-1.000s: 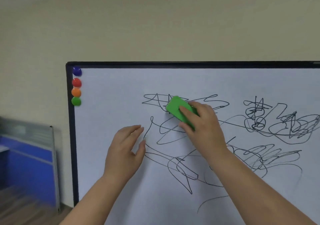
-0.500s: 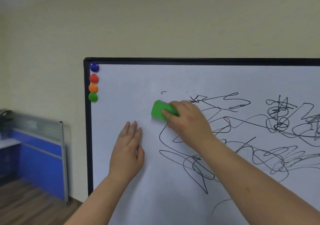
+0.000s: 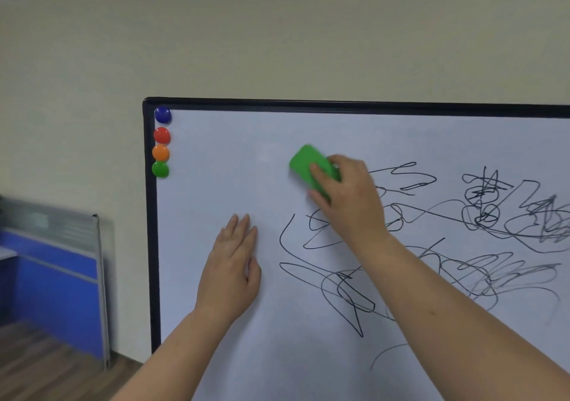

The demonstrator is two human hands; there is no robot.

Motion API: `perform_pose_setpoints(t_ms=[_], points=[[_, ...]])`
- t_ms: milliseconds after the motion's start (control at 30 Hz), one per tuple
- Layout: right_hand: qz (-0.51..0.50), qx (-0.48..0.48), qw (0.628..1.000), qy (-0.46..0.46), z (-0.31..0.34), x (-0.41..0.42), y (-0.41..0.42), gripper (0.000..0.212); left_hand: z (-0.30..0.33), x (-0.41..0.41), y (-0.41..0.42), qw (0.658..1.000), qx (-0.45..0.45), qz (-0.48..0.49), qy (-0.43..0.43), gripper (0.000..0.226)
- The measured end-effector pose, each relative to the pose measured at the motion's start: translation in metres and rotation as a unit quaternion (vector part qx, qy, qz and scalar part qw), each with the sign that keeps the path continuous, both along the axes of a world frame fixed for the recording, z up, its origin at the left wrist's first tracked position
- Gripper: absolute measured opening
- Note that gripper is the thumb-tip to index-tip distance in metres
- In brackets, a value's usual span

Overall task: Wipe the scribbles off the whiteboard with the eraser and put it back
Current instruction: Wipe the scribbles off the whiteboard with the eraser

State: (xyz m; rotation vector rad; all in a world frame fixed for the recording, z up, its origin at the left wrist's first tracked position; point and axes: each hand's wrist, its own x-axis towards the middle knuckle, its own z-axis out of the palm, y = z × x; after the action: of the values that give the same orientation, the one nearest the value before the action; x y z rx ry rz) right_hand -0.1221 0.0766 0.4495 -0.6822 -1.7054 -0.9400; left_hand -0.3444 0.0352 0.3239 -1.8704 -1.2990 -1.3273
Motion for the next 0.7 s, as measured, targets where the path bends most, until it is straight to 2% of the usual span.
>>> perform_pose_setpoints(t_ms=[67,100,133,233,267,300,400,467,533,600,667,700], points=[[-0.015,-0.006,0.997,0.076,0.018,0.001,-0.001,0.044,0.002,0.003,0.000,1.000,0.004,-0.009,0.001,0.052],[-0.012,-0.005,0.997,0.078,0.018,-0.003,-0.002,0.045,0.002,0.004,0.000,1.000,0.006,-0.013,-0.003,0.051],[-0.002,-0.005,0.999,0.044,0.012,-0.008,-0.002,0.047,0.003,0.006,0.000,1.000,0.008,-0.017,-0.006,0.051],[0.014,-0.014,0.989,-0.145,-0.029,-0.004,0.002,0.044,0.001,0.009,0.000,1.000,0.008,-0.019,0.006,0.051],[0.012,-0.020,0.987,-0.161,-0.036,0.008,0.004,0.043,-0.001,0.008,0.000,1.000,0.007,-0.015,0.015,0.052],[0.019,-0.025,0.991,-0.133,-0.036,0.022,0.006,0.042,-0.003,0.006,0.000,1.000,0.005,-0.006,0.024,0.052],[0.008,-0.020,0.994,0.104,-0.009,0.058,0.005,0.042,-0.005,0.001,-0.001,0.999,-0.004,0.020,0.030,0.053],[-0.007,-0.029,0.983,0.179,0.006,0.057,0.001,0.045,-0.003,0.003,-0.001,0.999,-0.005,0.021,0.025,0.052],[0.006,-0.040,0.991,0.127,-0.001,0.035,-0.004,0.043,0.001,0.008,-0.001,1.000,0.002,0.016,0.020,0.051],[0.035,-0.070,0.997,-0.012,-0.029,0.019,-0.006,0.031,0.003,0.011,-0.001,1.000,0.007,0.014,0.021,0.051],[0.041,-0.045,0.982,-0.176,-0.058,0.022,-0.004,0.033,0.002,0.009,-0.002,1.000,0.007,0.015,0.021,0.051],[0.038,-0.035,0.977,-0.207,-0.063,0.032,-0.001,0.036,0.001,0.006,-0.002,1.000,0.007,0.018,0.022,0.051]])
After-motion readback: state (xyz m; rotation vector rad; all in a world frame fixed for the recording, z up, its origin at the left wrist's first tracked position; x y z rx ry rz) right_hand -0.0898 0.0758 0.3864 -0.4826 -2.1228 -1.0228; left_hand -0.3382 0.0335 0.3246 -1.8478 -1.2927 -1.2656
